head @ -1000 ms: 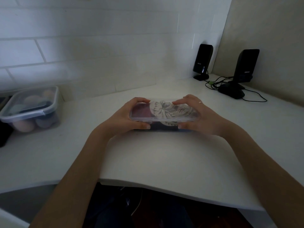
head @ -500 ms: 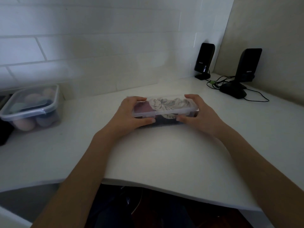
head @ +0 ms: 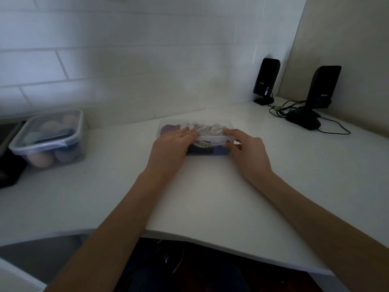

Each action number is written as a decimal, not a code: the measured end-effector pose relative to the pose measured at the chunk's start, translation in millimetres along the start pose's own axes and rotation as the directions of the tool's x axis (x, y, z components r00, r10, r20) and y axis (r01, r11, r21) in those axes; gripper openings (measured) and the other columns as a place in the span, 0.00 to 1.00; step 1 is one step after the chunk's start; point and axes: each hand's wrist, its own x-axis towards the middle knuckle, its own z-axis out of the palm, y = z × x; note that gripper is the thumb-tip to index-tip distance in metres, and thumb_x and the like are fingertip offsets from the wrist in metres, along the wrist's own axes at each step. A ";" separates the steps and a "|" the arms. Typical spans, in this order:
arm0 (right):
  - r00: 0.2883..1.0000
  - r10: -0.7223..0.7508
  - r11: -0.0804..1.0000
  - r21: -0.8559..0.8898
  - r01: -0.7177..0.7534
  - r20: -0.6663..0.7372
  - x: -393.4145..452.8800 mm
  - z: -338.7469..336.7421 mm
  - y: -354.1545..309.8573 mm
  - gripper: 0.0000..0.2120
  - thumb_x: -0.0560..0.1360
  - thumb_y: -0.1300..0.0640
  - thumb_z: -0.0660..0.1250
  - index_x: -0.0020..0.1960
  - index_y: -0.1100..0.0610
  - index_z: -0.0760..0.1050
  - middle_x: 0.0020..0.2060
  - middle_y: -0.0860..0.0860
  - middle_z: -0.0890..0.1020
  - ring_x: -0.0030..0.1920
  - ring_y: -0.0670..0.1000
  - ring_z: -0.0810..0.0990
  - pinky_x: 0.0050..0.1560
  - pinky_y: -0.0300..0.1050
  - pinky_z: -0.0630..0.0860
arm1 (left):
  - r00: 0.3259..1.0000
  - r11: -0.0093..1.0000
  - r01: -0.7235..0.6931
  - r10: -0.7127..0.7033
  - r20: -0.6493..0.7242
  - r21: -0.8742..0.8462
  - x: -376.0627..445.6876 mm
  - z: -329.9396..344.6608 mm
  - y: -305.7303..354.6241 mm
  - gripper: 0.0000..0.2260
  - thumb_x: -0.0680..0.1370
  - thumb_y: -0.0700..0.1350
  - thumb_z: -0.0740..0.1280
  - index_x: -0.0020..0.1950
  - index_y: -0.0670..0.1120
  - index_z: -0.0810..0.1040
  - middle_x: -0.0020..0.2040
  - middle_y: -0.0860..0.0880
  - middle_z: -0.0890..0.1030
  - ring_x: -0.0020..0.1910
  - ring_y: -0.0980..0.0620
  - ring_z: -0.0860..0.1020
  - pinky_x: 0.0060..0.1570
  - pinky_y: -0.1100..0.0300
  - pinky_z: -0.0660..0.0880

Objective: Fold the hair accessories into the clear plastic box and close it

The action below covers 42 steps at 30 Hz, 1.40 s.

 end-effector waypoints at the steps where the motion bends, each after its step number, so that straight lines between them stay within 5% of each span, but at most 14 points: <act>1: 1.000 -0.006 1.000 -0.011 0.006 0.002 1.0 3.4 -2.2 0.15 0.75 0.58 0.66 0.62 0.51 0.76 0.48 0.55 0.85 0.43 0.52 0.83 0.45 0.40 0.76 | 1.000 1.000 0.013 -0.013 0.000 0.007 -0.6 -2.0 -2.3 0.14 0.68 0.32 0.70 0.52 0.41 0.83 0.49 0.41 0.85 0.46 0.42 0.84 0.43 0.53 0.80; 5: 0.997 -0.079 0.995 -0.067 0.079 -0.001 10.6 22.2 -16.5 0.14 0.75 0.60 0.65 0.61 0.55 0.76 0.47 0.57 0.85 0.44 0.55 0.82 0.41 0.35 0.68 | 1.000 0.995 0.028 -0.028 -0.003 0.092 -0.9 -10.0 -17.7 0.11 0.68 0.37 0.70 0.49 0.44 0.85 0.42 0.44 0.86 0.38 0.43 0.83 0.33 0.60 0.78; 10: 0.994 -0.088 0.996 -0.027 0.090 0.064 34.3 66.9 -48.8 0.13 0.75 0.60 0.64 0.59 0.54 0.76 0.47 0.59 0.84 0.46 0.60 0.81 0.46 0.50 0.77 | 0.995 0.961 0.090 -0.100 0.025 0.262 -9.0 -28.9 -59.1 0.09 0.68 0.42 0.70 0.47 0.49 0.85 0.39 0.48 0.85 0.36 0.47 0.83 0.28 0.65 0.73; 16: 0.982 -0.143 0.990 0.024 0.141 0.124 62.2 130.4 -81.2 0.15 0.76 0.61 0.61 0.61 0.54 0.75 0.49 0.61 0.83 0.49 0.61 0.81 0.49 0.52 0.76 | 0.960 0.919 0.238 -0.271 0.065 0.316 -20.2 -37.3 -120.9 0.12 0.71 0.39 0.70 0.54 0.46 0.82 0.48 0.43 0.85 0.46 0.41 0.82 0.43 0.56 0.77; 22: 0.973 -0.191 0.982 0.018 0.190 0.128 73.8 177.6 -93.4 0.24 0.76 0.67 0.54 0.70 0.54 0.68 0.58 0.59 0.80 0.57 0.59 0.77 0.56 0.46 0.70 | 0.943 0.885 0.303 -0.331 0.019 0.354 -23.6 -37.9 -148.8 0.14 0.70 0.34 0.66 0.55 0.40 0.80 0.51 0.38 0.83 0.48 0.39 0.81 0.47 0.52 0.76; 30: 0.948 -0.176 0.969 -0.126 0.214 0.265 88.2 180.2 -84.2 0.32 0.76 0.66 0.53 0.76 0.46 0.53 0.43 0.58 0.78 0.45 0.58 0.78 0.43 0.45 0.67 | 0.924 0.869 0.372 -0.381 -0.038 0.326 -18.0 -25.3 -151.0 0.14 0.73 0.34 0.61 0.57 0.39 0.78 0.57 0.38 0.80 0.58 0.40 0.77 0.59 0.50 0.70; 35: 0.946 -0.165 0.968 -0.135 0.209 0.279 89.2 179.7 -84.3 0.36 0.74 0.67 0.54 0.76 0.44 0.47 0.33 0.51 0.70 0.34 0.52 0.70 0.38 0.45 0.65 | 0.923 0.871 0.378 -0.381 -0.053 0.313 -19.6 -22.9 -154.1 0.15 0.71 0.34 0.62 0.56 0.40 0.79 0.56 0.38 0.81 0.55 0.39 0.79 0.58 0.50 0.71; 39: 0.937 -0.202 0.970 -0.074 0.232 0.284 80.8 175.2 -80.3 0.36 0.75 0.65 0.55 0.75 0.41 0.48 0.39 0.54 0.78 0.39 0.56 0.77 0.38 0.43 0.68 | 0.903 0.882 0.427 -0.429 -0.035 0.201 -22.2 -25.3 -152.1 0.19 0.70 0.30 0.61 0.60 0.39 0.77 0.60 0.37 0.79 0.60 0.39 0.76 0.63 0.53 0.67; 42: 0.991 -0.050 0.978 0.209 0.024 0.121 101.4 160.1 -81.2 0.30 0.72 0.66 0.58 0.71 0.44 0.64 0.53 0.56 0.82 0.51 0.55 0.80 0.52 0.47 0.76 | 0.875 0.892 0.446 -0.453 -0.169 -0.079 -14.7 -37.8 -141.5 0.24 0.70 0.26 0.58 0.65 0.39 0.74 0.65 0.41 0.75 0.65 0.43 0.73 0.67 0.62 0.61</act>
